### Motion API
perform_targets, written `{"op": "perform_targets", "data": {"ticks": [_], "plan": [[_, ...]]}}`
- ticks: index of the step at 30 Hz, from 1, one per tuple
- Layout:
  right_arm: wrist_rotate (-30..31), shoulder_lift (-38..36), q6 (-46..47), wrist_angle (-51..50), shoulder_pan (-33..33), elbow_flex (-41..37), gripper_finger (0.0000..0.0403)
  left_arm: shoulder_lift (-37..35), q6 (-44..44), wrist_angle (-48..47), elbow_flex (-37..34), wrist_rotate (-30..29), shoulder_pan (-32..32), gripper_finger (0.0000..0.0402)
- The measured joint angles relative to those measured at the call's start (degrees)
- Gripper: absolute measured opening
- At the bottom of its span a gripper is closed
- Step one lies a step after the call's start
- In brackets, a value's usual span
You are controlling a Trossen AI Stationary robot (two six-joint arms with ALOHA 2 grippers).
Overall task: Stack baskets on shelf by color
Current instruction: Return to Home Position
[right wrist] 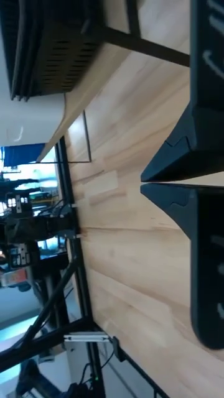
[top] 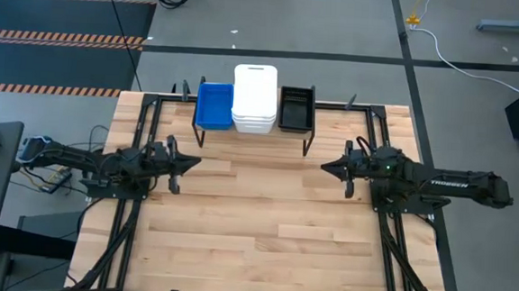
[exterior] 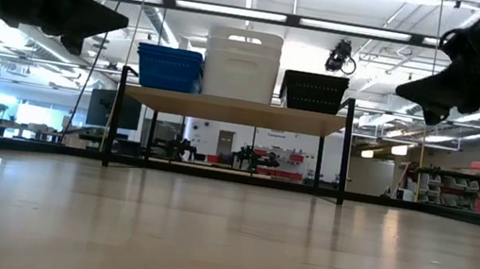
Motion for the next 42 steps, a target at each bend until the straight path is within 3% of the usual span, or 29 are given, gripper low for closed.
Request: {"op": "perform_targets", "data": {"ticks": [14, 20, 25, 32, 37, 42], "plan": [[-2.7, -13.85, 3.02, -11.6, 0.53, -3.6, 0.001, -1.67, -3.31, -3.1, -0.02, -1.95, -4.85, 0.0004], [-2.55, -13.62, 2.99, -11.84, 1.64, -3.6, 0.0015, -1.63, -2.44, -2.94, -0.04, -10.11, -9.41, 0.0005], [-2.45, -13.19, 1.33, -4.63, 3.36, -6.03, 0.0012, -1.63, -0.92, -2.9, -0.04, -13.84, -11.9, 0.0003], [0.15, -12.9, -4.08, -3.65, 4.61, -6.03, 0.001, -1.67, 5.07, -2.88, -0.07, -17.72, -12.27, 0.0003], [0.62, -13.12, -6.09, -1.96, 4.61, -6.03, 0.0011, -1.7, 7.6, -2.99, -0.07, -15.55, -9.87, 0.0003], [0.67, -13.14, -6.82, -1.86, 4.59, -6.03, 0.0012, -1.67, 6.19, -3.36, -0.09, -2.43, -4.68, 0.0002]]}}
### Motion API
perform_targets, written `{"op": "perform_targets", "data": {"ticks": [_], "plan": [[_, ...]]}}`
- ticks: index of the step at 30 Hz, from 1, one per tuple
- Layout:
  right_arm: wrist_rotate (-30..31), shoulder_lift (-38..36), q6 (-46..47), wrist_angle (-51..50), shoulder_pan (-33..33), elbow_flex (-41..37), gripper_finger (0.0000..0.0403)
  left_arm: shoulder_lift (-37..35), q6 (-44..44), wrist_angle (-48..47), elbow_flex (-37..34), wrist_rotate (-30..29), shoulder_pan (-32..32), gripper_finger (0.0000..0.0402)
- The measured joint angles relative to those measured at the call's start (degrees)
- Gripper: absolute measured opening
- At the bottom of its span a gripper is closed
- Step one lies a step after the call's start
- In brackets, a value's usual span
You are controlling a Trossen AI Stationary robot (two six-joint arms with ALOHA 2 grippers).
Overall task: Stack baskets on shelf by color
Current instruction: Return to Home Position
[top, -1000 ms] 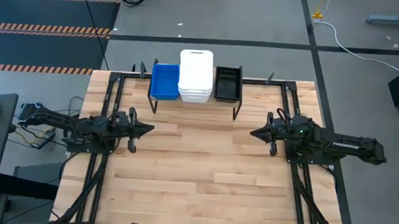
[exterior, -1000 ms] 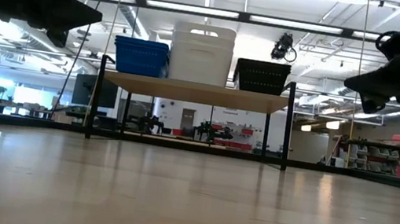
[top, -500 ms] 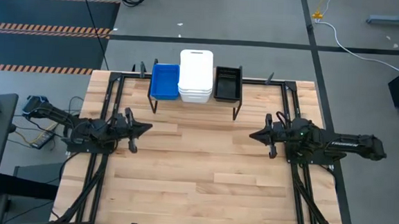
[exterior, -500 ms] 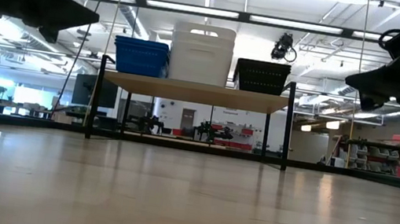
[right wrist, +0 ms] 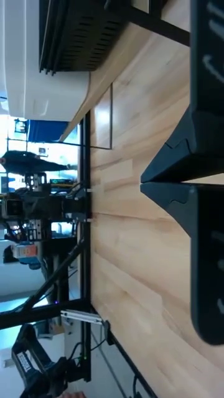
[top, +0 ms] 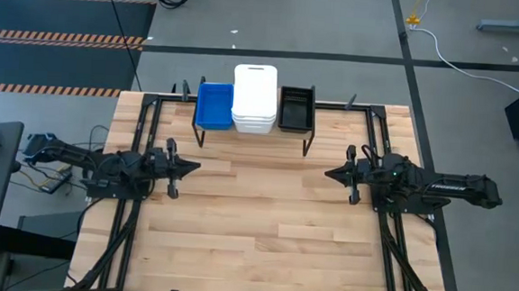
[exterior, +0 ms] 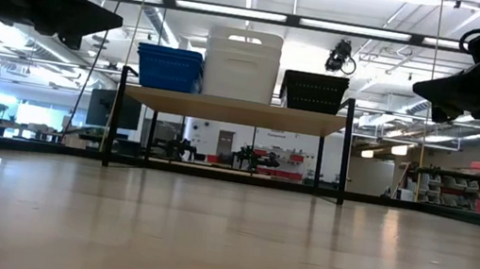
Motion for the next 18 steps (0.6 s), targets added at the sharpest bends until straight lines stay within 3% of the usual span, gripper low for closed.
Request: {"op": "perform_targets", "data": {"ticks": [3, 9, 18], "plan": [[0.0, 0.0, -0.02, -0.05, 0.0, 0.0, 0.0012, 0.0, -0.4, -0.01, 0.0, 3.12, 3.13, 0.0001], [-0.01, 0.0, 0.57, -2.51, 0.0, 0.0, 0.0012, -1.86, -1.62, -2.11, 0.0, 3.15, 6.18, 0.0001], [0.02, 0.0, 1.36, -1.8, 0.0, -0.02, 0.0013, -12.72, -4.4, -12.88, 0.0, 3.23, 6.16, 0.0002]]}}
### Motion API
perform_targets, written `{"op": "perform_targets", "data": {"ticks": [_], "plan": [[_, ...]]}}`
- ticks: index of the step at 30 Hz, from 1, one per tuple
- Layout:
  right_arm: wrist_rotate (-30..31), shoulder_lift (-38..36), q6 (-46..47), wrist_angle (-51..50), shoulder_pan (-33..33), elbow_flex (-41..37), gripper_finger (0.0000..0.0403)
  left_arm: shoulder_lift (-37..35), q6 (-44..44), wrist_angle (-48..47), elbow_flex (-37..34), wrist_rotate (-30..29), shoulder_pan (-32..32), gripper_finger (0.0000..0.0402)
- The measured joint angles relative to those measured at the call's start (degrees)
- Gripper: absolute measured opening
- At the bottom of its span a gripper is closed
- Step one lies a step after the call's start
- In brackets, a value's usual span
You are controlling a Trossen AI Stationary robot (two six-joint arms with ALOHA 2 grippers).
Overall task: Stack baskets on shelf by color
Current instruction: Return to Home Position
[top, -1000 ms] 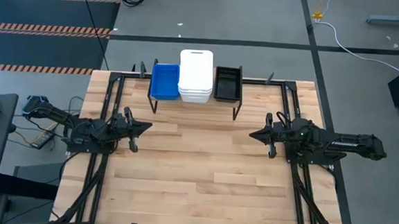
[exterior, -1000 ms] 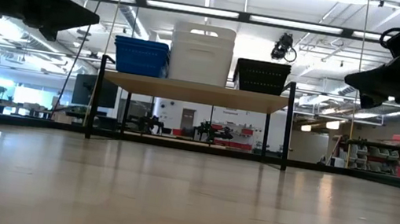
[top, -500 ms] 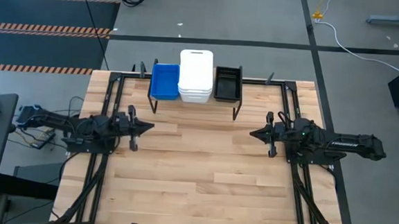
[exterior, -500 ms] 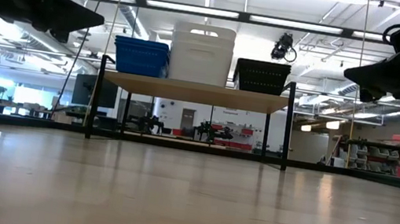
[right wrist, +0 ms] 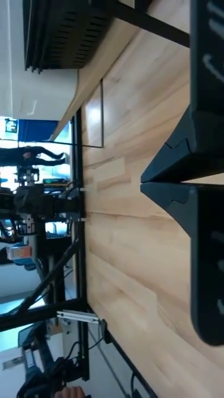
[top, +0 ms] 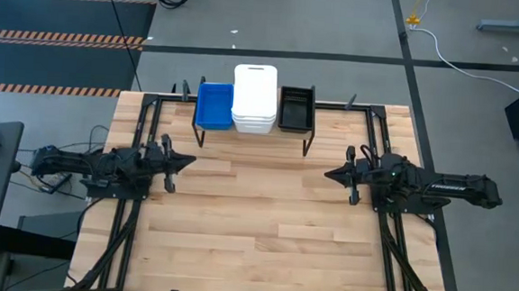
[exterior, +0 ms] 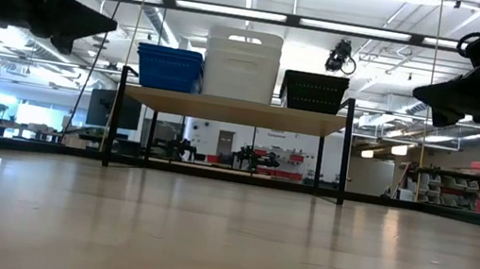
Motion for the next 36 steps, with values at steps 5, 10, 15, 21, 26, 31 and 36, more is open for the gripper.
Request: {"op": "perform_targets", "data": {"ticks": [5, 10, 15, 21, 26, 31, 36], "plan": [[0.02, 0.14, 2.76, -1.31, 0.0, 0.0, 0.0012, -6.34, 1.37, -3.51, -0.02, 0.17, 0.0, 0.0004], [1.43, 0.92, 3.12, -1.75, 0.0, 0.0, 0.0013, -5.8, 1.37, -4.74, -0.02, 0.22, 0.38, 0.0003], [1.7, 1.03, 2.75, -1.34, 0.0, 0.0, 0.0015, -5.25, 1.15, -4.79, -0.02, 0.09, 1.49, 0.0012], [2.95, 1.03, 4.34, 1.24, -0.02, 0.0, 0.0013, -5.18, 1.46, -4.77, -0.02, 0.03, 1.53, 0.0034], [-1.04, -0.02, 3.04, 2.65, -0.02, 0.0, 0.0012, -5.15, 1.39, -4.08, -0.02, -0.13, 1.53, 0.004], [-2.52, -3.29, 2.33, 4.46, -0.02, 0.0, 0.0013, -5.15, 1.39, -3.46, -0.02, -0.13, 1.53, 0.0035], [-3.14, -7.39, 2.92, 3.31, -0.02, 0.0, 0.0012, -5.15, 1.41, -3.11, -0.02, -0.13, 1.53, 0.0028]]}}
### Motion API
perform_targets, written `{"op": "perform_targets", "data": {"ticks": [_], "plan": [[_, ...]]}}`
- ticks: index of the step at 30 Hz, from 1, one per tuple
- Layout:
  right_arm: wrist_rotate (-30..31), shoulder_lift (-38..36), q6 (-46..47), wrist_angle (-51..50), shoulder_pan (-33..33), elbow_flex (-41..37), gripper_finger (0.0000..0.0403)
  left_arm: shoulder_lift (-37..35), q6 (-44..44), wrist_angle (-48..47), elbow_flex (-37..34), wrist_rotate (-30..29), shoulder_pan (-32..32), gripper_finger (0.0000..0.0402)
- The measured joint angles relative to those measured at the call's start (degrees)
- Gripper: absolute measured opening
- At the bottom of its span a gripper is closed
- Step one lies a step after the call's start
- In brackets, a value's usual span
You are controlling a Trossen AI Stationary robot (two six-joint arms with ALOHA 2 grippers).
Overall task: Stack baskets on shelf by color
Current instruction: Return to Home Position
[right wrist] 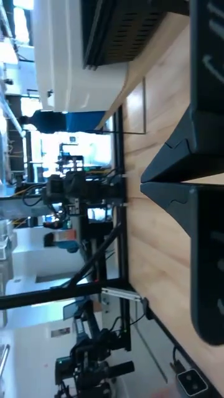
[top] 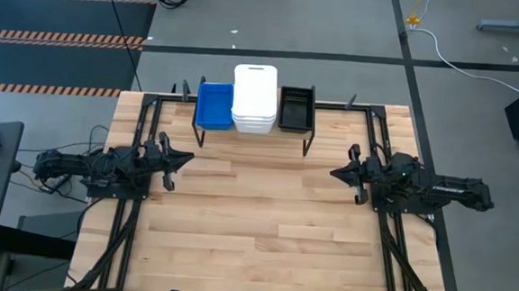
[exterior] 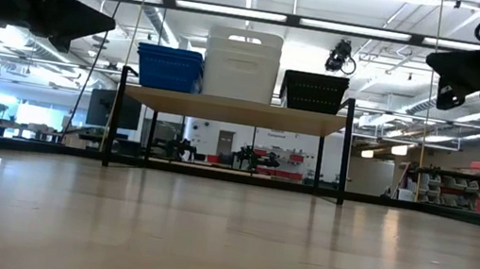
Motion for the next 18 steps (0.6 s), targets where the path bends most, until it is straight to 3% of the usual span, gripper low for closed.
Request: {"op": "perform_targets", "data": {"ticks": [18], "plan": [[0.08, -0.45, 0.39, -0.67, 0.0, 0.0, 0.0017, 0.0, 0.0, 0.13, 0.0, 0.04, 0.0, 0.0029]]}}
